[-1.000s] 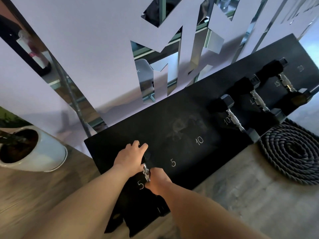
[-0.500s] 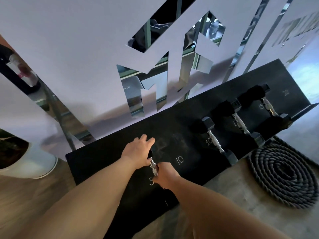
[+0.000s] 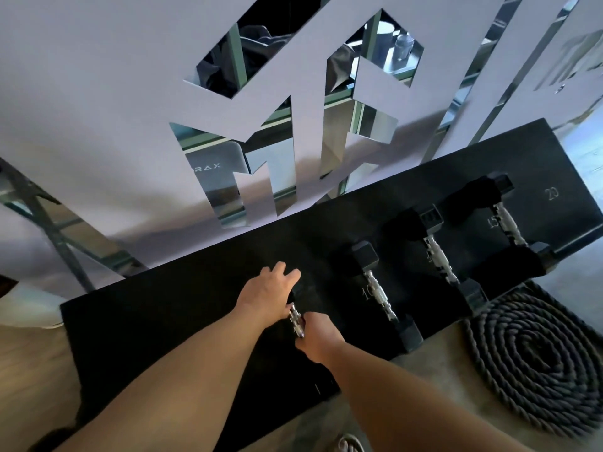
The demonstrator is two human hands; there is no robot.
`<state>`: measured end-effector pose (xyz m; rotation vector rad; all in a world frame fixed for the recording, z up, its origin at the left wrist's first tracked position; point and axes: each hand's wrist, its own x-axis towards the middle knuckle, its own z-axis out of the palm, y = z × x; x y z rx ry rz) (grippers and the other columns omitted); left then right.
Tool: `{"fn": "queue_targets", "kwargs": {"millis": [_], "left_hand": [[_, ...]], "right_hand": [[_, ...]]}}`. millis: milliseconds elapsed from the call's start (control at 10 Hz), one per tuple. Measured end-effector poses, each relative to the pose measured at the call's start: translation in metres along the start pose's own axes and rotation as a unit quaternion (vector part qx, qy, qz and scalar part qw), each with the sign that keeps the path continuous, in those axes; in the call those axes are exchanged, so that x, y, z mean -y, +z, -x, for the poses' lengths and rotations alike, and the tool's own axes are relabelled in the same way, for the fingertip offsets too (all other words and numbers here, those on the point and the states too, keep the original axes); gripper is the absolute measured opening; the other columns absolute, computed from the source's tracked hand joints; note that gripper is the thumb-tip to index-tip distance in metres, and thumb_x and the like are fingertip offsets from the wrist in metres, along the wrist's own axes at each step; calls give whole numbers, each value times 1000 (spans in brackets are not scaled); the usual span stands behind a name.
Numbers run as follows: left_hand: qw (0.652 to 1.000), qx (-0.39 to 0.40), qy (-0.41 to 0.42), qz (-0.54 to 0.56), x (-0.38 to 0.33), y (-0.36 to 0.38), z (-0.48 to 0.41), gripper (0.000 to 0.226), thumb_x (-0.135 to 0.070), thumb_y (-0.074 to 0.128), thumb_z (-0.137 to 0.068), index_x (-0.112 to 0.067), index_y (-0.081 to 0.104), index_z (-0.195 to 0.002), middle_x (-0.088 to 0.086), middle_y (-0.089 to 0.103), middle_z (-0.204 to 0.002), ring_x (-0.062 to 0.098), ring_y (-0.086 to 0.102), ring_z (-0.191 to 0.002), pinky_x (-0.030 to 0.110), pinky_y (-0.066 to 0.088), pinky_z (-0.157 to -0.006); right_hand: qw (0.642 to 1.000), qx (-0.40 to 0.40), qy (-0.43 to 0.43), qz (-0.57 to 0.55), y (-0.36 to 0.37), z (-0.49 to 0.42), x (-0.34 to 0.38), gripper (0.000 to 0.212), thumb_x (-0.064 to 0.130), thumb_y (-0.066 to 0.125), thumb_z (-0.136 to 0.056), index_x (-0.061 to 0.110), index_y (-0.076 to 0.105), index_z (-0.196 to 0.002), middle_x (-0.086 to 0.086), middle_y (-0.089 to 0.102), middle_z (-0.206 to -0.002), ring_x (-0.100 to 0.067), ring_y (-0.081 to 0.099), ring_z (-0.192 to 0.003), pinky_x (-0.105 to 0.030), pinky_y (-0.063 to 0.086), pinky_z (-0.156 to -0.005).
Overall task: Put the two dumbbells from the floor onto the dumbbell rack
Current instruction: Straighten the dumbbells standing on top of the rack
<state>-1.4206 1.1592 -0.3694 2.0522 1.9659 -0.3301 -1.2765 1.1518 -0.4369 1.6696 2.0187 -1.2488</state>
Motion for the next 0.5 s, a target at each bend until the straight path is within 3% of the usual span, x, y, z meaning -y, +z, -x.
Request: {"fn": "queue_targets", "kwargs": {"millis": [100,200,300,400,500], "left_hand": [[1000,20,-23,6,-6,15,-4,70,-30,71,-93,-26,32,-150,9,38,-151,26,50,-125,33,55,-86],[999,12,-34,10,-7,22,-8,73,-30,69,-95,-25,29,-156,9,28,-163,29,44,-136,37,54,-95],[999,16,-42,26,-5,17,-3,75,-35,68,-96,-27,26,-158,8,23,-167,29,42,-140,39,52,-99],[999,-3,-41,-1,6,-4,19,77,-49,65,-94,-27,26,-158,5,30,-164,28,42,-141,43,47,-106],[999,-31,-33,-20,15,-24,33,70,-51,63,-94,-26,35,-153,4,46,-153,25,49,-134,42,46,-105]], "right_hand": [[1000,3,-4,4,10,-10,-11,15,16,71,-91,21,57,-95,4,58,-85,-10,55,-66,-25,48,-60],[1000,2,-16,12,14,-16,-15,23,22,72,-92,17,62,-113,-3,66,-104,-22,67,-87,-34,57,-75],[1000,5,-27,16,5,-13,-11,36,26,73,-93,15,58,-125,-5,68,-113,-22,67,-90,-34,56,-74],[998,-40,-41,-21,-20,-2,2,41,32,70,-96,18,54,-131,4,62,-96,-9,60,-72,-24,47,-58],[996,-70,-61,-14,-41,6,14,31,33,66,-97,19,58,-124,7,58,-91,-8,60,-73,-26,51,-60]]}}
